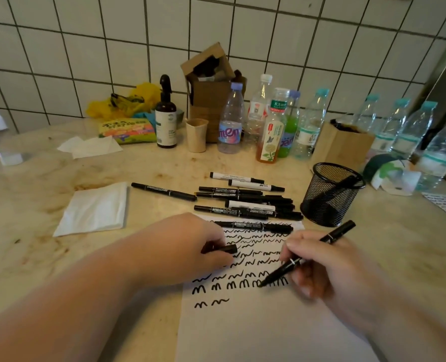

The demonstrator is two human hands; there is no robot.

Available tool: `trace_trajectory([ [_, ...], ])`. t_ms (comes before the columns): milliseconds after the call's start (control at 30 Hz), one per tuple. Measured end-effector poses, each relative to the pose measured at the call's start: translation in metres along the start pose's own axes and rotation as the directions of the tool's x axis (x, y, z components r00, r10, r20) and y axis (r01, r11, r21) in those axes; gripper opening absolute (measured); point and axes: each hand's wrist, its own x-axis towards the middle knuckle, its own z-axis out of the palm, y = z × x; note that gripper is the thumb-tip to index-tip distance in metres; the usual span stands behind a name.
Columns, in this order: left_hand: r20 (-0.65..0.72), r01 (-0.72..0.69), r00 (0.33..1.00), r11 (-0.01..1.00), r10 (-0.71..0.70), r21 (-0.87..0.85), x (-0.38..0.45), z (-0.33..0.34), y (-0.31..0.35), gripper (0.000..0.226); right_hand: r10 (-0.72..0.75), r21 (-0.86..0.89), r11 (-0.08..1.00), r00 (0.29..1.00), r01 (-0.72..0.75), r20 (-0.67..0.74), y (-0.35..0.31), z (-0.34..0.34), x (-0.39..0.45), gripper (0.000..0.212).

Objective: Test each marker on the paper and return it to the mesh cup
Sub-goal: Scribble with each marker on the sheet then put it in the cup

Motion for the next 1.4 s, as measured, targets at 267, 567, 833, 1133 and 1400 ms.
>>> trace_trajectory([
  [267,-0.028,-0.023,0.999,1.000,0.023,-0.015,-0.002,0.001,0.002,0.024,-0.046,-0.067,0.996,0.993,0.053,0.110,0.007,0.011,-0.001,0.008],
  [567,-0.034,-0.015,0.999,0.999,0.014,-0.031,0.000,0.004,0.001,0.021,-0.036,-0.113,0.992,0.990,0.052,0.134,0.009,0.015,0.000,0.005],
  [833,-0.037,-0.021,0.999,0.999,0.020,-0.040,0.000,0.005,-0.002,0.023,-0.026,-0.167,0.985,0.993,0.044,0.113,0.009,0.015,0.002,0.008],
  [1133,-0.021,-0.056,0.998,0.998,0.056,-0.042,-0.001,0.003,-0.003,0.029,-0.035,-0.201,0.979,0.998,0.045,0.051,0.008,0.008,0.002,0.009],
  [1400,-0.003,-0.047,0.999,0.992,0.047,-0.113,-0.001,0.003,-0.003,0.020,-0.228,-0.087,0.972,0.965,0.218,-0.130,0.004,-0.003,0.006,0.015],
])
